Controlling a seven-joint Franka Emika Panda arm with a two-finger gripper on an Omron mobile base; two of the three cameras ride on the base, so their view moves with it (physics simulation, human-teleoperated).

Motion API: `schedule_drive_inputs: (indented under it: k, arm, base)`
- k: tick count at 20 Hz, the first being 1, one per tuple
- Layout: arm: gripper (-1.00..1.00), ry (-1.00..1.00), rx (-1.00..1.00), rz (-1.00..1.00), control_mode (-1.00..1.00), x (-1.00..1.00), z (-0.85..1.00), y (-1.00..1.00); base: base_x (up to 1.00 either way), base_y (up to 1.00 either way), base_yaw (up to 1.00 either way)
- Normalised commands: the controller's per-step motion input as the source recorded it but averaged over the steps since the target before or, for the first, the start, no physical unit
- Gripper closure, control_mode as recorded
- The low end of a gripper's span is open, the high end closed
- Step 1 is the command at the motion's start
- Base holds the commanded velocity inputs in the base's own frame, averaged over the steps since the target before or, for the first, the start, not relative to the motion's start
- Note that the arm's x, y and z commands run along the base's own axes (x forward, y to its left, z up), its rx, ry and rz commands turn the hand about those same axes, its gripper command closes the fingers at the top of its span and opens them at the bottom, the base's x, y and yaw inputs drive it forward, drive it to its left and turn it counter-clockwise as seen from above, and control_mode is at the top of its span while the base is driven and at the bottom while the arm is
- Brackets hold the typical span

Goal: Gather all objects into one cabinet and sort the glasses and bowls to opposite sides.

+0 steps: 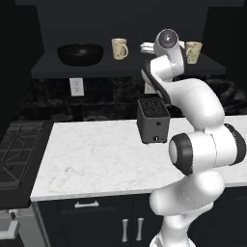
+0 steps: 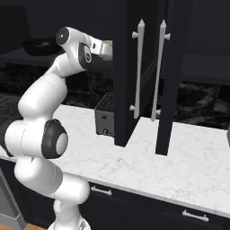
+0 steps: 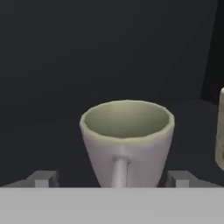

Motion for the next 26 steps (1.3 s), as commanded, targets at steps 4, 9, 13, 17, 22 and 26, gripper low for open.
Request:
schedule_drive_inputs:
  k: [4, 9, 13, 17, 22, 26]
  arm:
    - [-1.00, -0.06, -0.05, 0.00, -1.00, -0.40, 0.31, 0.34]
    - [-1.00, -0.05, -0.05, 0.01, -1.00, -0.51, 0.27, 0.40]
    - [-1.00, -0.02, -0.03, 0.09, -1.00, -0.64, 0.09, 0.55]
    - [-1.00, 0.00, 0.00, 0.23, -1.00, -0.55, 0.00, 0.61]
    - [-1.00, 0.00, 0.00, 0.32, -1.00, -0.29, 0.00, 0.48]
    - [-1.00, 0.00, 0.00, 0.13, -1.00, -0.01, 0.00, 0.15]
  base:
    - [0.00, 0.00, 0.00]
    - [0.00, 0.00, 0.00]
    - [0.00, 0.00, 0.00]
    - [0.00, 0.00, 0.00]
    - [0.00, 0.00, 0.00]
    - [0.00, 0.00, 0.00]
